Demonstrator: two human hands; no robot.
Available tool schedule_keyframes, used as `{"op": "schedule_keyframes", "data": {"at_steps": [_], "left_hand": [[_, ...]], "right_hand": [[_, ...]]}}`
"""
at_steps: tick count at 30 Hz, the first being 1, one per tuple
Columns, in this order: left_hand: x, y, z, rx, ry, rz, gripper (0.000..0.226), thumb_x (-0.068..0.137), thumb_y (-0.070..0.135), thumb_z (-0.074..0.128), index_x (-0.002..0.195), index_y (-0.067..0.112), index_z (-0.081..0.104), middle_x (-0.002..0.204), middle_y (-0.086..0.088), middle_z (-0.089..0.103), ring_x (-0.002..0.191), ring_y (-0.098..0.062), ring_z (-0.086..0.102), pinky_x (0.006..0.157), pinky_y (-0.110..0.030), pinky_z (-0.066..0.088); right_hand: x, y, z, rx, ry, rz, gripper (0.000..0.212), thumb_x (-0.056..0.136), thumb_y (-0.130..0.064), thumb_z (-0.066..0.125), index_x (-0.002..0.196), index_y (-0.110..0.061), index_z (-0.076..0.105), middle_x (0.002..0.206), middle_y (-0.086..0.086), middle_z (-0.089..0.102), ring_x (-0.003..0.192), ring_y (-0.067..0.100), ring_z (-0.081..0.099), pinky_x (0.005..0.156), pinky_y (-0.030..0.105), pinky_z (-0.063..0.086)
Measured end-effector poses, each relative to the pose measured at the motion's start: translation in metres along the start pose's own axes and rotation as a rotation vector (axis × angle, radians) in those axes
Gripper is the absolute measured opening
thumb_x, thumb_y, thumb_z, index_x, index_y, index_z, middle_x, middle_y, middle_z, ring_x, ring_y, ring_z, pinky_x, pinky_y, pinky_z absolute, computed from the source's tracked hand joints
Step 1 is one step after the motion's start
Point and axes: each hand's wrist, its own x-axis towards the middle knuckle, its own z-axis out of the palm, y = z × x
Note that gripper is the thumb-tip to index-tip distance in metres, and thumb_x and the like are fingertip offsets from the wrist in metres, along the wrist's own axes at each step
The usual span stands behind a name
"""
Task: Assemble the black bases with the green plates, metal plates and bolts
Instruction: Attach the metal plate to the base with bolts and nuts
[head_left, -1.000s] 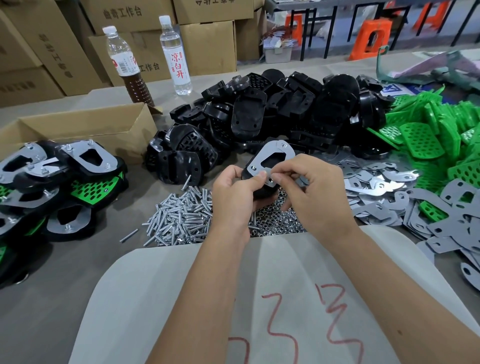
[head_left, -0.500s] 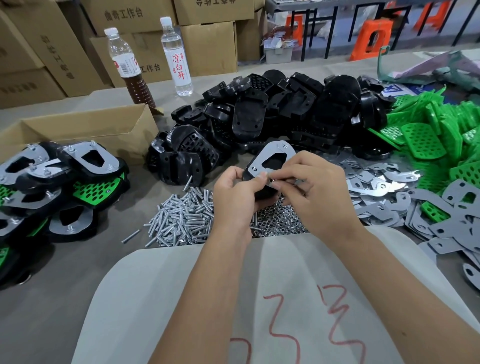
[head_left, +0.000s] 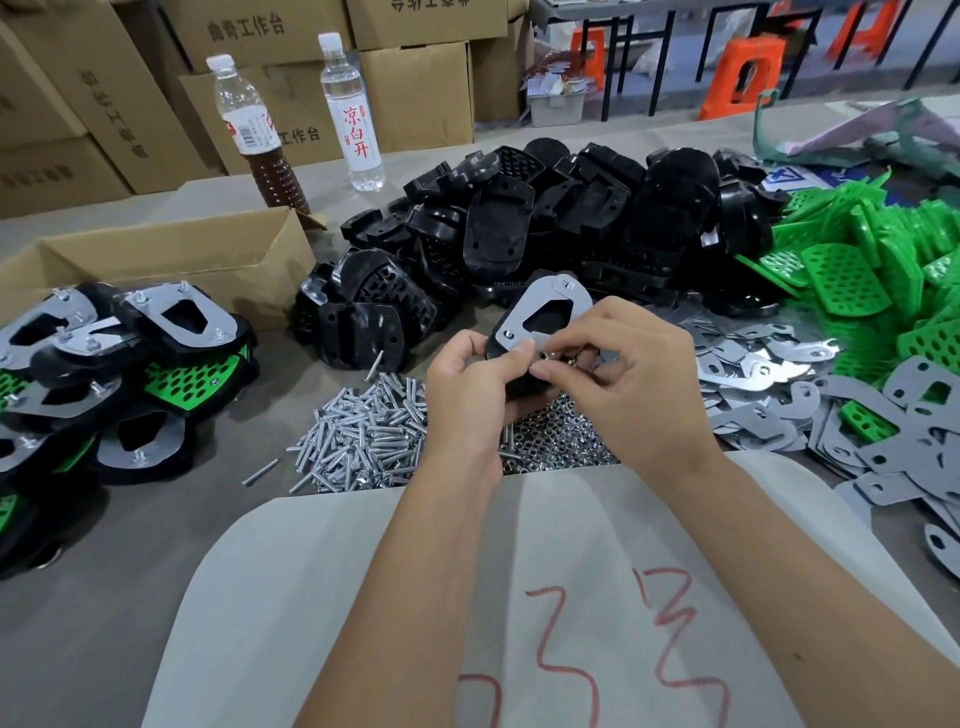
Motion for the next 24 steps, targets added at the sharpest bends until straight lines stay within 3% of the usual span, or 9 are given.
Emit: {"op": "schedule_keyframes", "data": {"at_steps": [3,6,9,11,14,15,19,22,24], "left_hand": [[0.002,-0.001,-0.002,-0.032,0.038,-0.012,0.019,0.095,-0.001,0.068,0.082,0.006,0.056,0.088,-0.019,0.073,0.077,-0.026,0.071,0.074,-0.042,0.065],[0.003,-0.001,-0.002,-0.075,0.062,-0.026,0.025,0.094,-0.001,0.068,0.076,0.008,0.054,0.080,-0.014,0.073,0.073,-0.022,0.073,0.078,-0.044,0.066],[0.003,-0.001,-0.002,-0.071,0.061,-0.028,0.024,0.094,0.000,0.069,0.076,0.008,0.055,0.081,-0.014,0.074,0.074,-0.023,0.074,0.078,-0.045,0.065],[0.003,0.000,-0.002,-0.071,0.069,-0.025,0.024,0.094,0.001,0.070,0.076,0.008,0.055,0.080,-0.013,0.074,0.074,-0.023,0.074,0.073,-0.039,0.064],[0.002,0.001,-0.002,-0.104,0.090,-0.042,0.018,0.095,0.000,0.069,0.082,0.005,0.056,0.082,-0.015,0.075,0.077,-0.028,0.075,0.069,-0.037,0.064],[0.002,0.001,-0.002,-0.107,0.094,-0.046,0.017,0.095,0.000,0.068,0.084,0.004,0.056,0.084,-0.016,0.075,0.078,-0.030,0.075,0.069,-0.036,0.064],[0.003,0.001,-0.001,-0.087,0.084,-0.037,0.020,0.095,0.000,0.069,0.080,0.006,0.056,0.082,-0.013,0.074,0.077,-0.024,0.073,0.072,-0.038,0.065],[0.002,0.002,-0.002,-0.112,0.093,-0.050,0.017,0.094,0.000,0.068,0.084,0.004,0.056,0.085,-0.016,0.075,0.078,-0.028,0.075,0.069,-0.037,0.064],[0.003,0.001,-0.002,-0.109,0.090,-0.047,0.018,0.095,-0.001,0.068,0.084,0.004,0.055,0.086,-0.017,0.075,0.078,-0.029,0.075,0.069,-0.037,0.064]], "right_hand": [[-0.003,-0.001,0.000,0.001,-0.031,-0.002,0.006,0.086,-0.011,0.085,0.085,-0.009,0.080,0.082,0.001,0.065,0.070,0.014,0.060,0.058,0.024,0.047],[-0.004,0.003,-0.002,-0.037,0.064,-0.014,0.038,0.094,-0.020,0.078,0.062,-0.005,0.064,0.066,0.002,0.057,0.060,0.015,0.052,0.057,0.022,0.036],[-0.003,-0.006,-0.004,0.021,0.013,-0.008,0.015,0.099,-0.015,0.071,0.087,-0.011,0.079,0.072,0.001,0.063,0.068,0.014,0.059,0.065,0.021,0.043],[-0.002,-0.008,-0.003,0.063,-0.056,0.016,0.016,0.101,-0.015,0.068,0.097,-0.019,0.083,0.071,0.003,0.066,0.067,0.014,0.061,0.065,0.023,0.044],[-0.003,-0.002,-0.006,0.147,0.031,0.088,0.050,0.104,-0.029,0.060,0.059,-0.007,0.065,0.053,0.008,0.053,0.050,0.019,0.045,0.051,0.035,0.034],[-0.004,0.000,-0.007,0.170,0.055,0.111,0.054,0.104,-0.032,0.058,0.060,-0.002,0.062,0.052,0.006,0.051,0.049,0.018,0.043,0.050,0.033,0.033],[-0.003,-0.005,-0.005,0.254,-0.115,0.170,0.021,0.105,-0.025,0.061,0.105,-0.023,0.082,0.059,-0.004,0.059,0.051,0.004,0.047,0.054,0.019,0.037],[-0.002,0.002,-0.008,0.309,-0.039,0.180,0.045,0.106,-0.026,0.059,0.064,-0.016,0.071,0.048,-0.010,0.045,0.046,0.003,0.036,0.049,0.019,0.029],[-0.003,0.003,-0.009,0.301,-0.015,0.181,0.038,0.105,-0.021,0.062,0.072,-0.006,0.071,0.051,-0.008,0.052,0.046,0.006,0.042,0.049,0.022,0.033]]}}
